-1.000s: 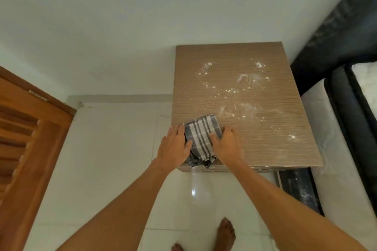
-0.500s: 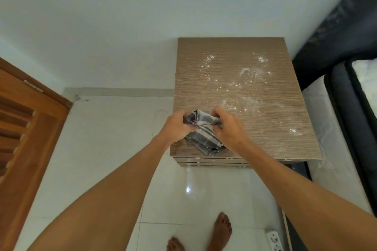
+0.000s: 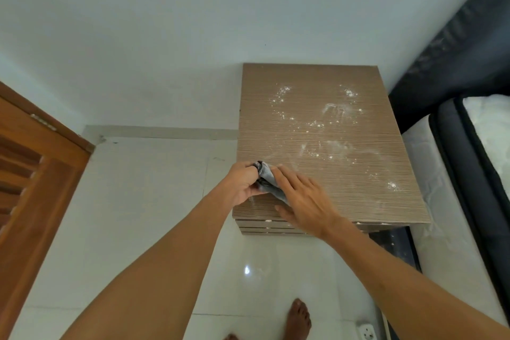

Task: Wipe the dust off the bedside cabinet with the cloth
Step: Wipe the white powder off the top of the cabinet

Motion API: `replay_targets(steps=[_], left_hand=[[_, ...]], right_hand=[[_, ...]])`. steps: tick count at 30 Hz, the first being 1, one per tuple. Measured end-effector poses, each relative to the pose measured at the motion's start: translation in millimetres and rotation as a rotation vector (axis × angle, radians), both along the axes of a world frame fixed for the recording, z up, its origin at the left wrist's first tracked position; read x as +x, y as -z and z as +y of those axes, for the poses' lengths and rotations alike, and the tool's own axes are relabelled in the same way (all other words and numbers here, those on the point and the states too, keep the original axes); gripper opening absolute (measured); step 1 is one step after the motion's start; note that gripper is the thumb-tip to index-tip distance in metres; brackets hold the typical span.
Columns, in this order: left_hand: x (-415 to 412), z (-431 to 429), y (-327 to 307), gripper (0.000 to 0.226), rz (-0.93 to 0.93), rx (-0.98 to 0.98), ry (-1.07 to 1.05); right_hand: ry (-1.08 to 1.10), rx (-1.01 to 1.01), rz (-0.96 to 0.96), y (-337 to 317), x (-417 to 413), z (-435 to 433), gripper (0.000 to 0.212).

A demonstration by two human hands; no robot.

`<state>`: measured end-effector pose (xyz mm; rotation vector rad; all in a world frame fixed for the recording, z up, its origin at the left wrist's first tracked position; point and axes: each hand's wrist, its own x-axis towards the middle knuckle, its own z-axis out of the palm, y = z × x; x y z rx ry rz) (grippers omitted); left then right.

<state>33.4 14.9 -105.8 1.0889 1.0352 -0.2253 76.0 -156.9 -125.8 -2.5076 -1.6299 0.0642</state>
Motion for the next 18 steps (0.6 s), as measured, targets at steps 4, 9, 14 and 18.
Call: replay_targets(steps=[4, 9, 14, 18], left_hand=[[9, 5, -13, 0.010, -0.037, -0.101, 0.035], [33, 18, -21, 0.010, -0.016, -0.055, 0.064], [68, 46, -7, 0.015, 0.021, 0.149, -0.105], [95, 69, 22, 0.009, 0.119, 0.573, -0.149]], right_hand=[[0.097, 0.041, -0.100, -2, 9, 10, 0.071], [0.087, 0.107, -0.120, -2, 40, 30, 0.066], [0.038, 0.170, -0.111, 2, 108, 63, 0.067], [0.038, 0.175, -0.131, 9, 177, 95, 0.058]])
